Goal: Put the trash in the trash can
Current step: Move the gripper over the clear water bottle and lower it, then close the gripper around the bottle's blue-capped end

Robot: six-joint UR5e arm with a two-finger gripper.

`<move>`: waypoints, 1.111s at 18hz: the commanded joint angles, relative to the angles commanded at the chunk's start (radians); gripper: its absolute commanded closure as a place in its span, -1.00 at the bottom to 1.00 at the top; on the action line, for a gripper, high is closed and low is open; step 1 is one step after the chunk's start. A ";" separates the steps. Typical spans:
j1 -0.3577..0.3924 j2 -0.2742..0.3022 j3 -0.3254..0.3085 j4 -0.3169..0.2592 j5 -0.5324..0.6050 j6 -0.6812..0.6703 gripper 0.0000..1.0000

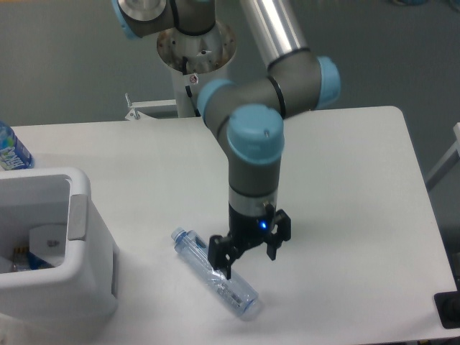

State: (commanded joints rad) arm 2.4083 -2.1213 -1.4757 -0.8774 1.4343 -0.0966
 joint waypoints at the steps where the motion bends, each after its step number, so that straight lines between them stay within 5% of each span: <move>1: 0.000 -0.014 0.000 0.000 -0.002 0.000 -1.00; 20: -0.051 -0.146 0.052 0.008 0.038 -0.023 -1.00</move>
State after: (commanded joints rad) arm 2.3577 -2.2672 -1.4235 -0.8698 1.4726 -0.1196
